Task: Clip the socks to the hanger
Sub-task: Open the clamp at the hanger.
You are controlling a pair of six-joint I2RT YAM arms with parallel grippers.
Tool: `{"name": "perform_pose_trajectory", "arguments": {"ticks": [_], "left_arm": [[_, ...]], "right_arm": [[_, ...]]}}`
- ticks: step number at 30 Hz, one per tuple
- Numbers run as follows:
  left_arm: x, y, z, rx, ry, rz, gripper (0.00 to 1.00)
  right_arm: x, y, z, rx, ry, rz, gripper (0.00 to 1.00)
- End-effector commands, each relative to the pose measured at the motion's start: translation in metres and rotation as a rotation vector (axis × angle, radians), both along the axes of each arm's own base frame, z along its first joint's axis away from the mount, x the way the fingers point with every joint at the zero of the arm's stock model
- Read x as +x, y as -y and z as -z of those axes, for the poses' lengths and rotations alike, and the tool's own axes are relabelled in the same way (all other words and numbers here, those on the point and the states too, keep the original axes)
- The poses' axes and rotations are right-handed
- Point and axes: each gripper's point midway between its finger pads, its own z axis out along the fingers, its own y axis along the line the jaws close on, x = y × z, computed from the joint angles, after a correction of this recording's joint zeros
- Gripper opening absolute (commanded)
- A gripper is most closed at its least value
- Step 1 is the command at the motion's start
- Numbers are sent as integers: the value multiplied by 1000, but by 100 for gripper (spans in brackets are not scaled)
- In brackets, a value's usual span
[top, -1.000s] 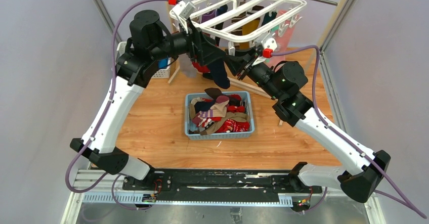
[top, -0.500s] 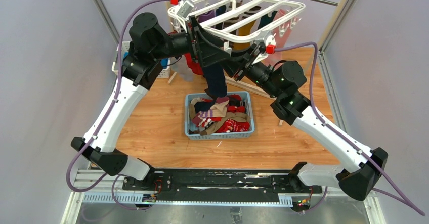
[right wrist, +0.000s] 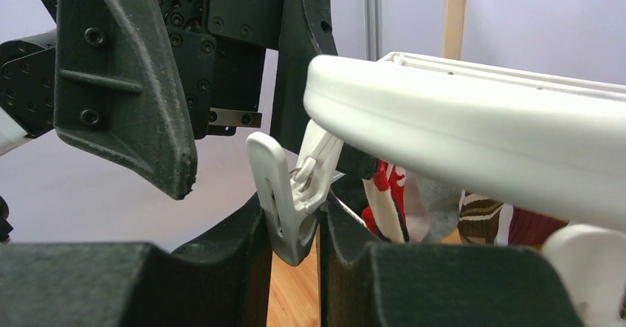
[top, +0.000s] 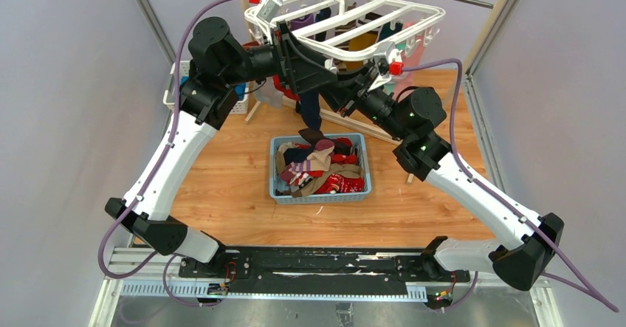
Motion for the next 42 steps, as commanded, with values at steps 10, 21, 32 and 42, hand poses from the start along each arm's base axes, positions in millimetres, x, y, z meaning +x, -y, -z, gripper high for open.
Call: {"name": "perform_pose_trajectory", "arguments": {"ticks": [10,21,32,42], "left_arm": [[30,7,9,-12,-13,-105,51],[39,2,10,-12,-2,-173,24],[43,-12,12,23,13,-259,0],[44,-42,8,53,-23,-370,0]], "right_arm": [[-13,-13,-7,6,1,-92,0],[-10,-8,0,2,-16,-64,13],[-3,41,17,-23,-46,154,63],[-13,71,85,-194,-159,236,63]]}}
